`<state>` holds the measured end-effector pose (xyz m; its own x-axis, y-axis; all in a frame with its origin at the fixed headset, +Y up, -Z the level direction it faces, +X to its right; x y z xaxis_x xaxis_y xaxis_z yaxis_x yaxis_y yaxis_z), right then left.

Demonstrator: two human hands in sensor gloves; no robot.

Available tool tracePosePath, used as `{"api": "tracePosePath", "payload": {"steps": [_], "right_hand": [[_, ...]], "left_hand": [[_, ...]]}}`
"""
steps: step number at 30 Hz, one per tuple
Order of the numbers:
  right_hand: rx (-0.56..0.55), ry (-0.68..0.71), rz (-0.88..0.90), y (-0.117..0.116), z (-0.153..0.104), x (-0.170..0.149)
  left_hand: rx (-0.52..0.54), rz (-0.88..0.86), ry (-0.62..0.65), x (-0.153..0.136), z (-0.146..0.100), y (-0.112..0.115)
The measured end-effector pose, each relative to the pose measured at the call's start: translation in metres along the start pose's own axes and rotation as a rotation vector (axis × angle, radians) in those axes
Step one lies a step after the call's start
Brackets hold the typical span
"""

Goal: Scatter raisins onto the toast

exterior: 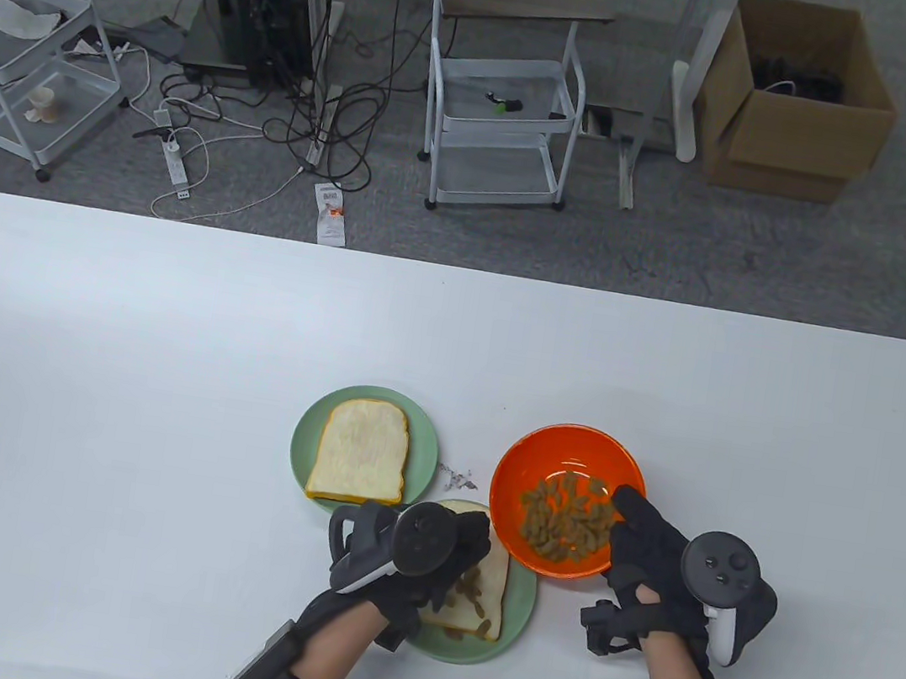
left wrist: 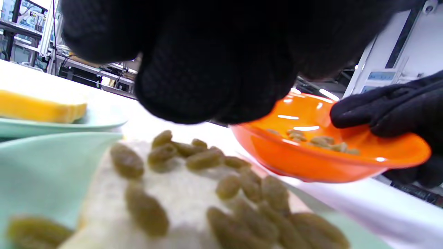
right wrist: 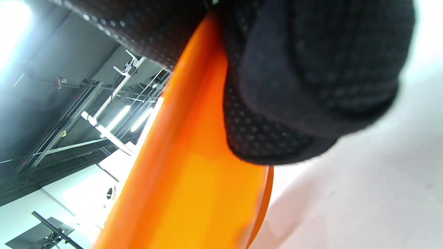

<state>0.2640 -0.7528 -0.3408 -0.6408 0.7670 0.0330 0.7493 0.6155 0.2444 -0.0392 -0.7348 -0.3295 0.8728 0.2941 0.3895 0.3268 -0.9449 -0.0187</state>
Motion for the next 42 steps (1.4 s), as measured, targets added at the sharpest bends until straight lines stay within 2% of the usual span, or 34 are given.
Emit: {"api": "tracePosePath", "payload": {"steps": [3, 6, 10, 15, 18, 21, 23, 26, 29, 32, 38, 42], "right_hand": [[0.006, 0.009, -0.005, -0.002, -0.001, 0.003], [0.013, 0.022, -0.002, -0.003, -0.003, 0.007], [0.02, 0.048, 0.015, -0.007, -0.006, 0.015], [0.075, 0.083, 0.058, -0.023, -0.016, 0.033], [0.127, 0.099, 0.094, -0.035, -0.026, 0.046], [0.158, 0.13, 0.098, -0.044, -0.036, 0.06], [0.177, 0.14, 0.114, -0.047, -0.04, 0.066], [0.201, 0.154, 0.162, -0.055, -0.051, 0.077], [0.186, 0.153, 0.168, -0.055, -0.054, 0.079], [0.177, 0.126, 0.226, -0.053, -0.054, 0.075], [0.156, 0.14, 0.228, -0.05, -0.054, 0.077], [0.16, 0.136, 0.203, -0.048, -0.051, 0.074]], "left_hand": [[-0.002, 0.092, 0.011, 0.005, -0.002, -0.001], [-0.001, 0.108, 0.021, 0.01, -0.005, -0.004], [0.061, 0.169, 0.051, 0.025, -0.012, -0.015], [0.129, 0.487, 0.124, 0.065, -0.022, -0.021], [0.01, 0.536, 0.091, 0.068, -0.018, -0.012], [-0.145, 0.5, 0.015, 0.058, -0.015, -0.003], [-0.204, 0.466, -0.024, 0.051, -0.014, 0.0], [-0.233, 0.485, -0.059, 0.048, -0.012, 0.003], [-0.186, 0.474, -0.08, 0.046, -0.011, -0.002], [-0.084, 0.463, -0.1, 0.046, -0.011, -0.012], [-0.014, 0.435, -0.087, 0.047, -0.009, -0.017], [0.045, 0.329, -0.08, 0.037, -0.008, -0.02]]}}
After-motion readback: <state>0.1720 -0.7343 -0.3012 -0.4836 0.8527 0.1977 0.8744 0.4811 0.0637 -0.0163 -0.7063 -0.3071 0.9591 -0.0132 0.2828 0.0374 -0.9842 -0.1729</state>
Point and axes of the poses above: the tracker on the back of each hand, its own x axis roughly to the thumb side, its own z axis roughly from the wrist to the fingertips, y = z × x, the point moved 5 cm from there along z, roughly from the wrist to the fingertips, and after that the axes turned 5 degrees about y, right-handed, at the moved point
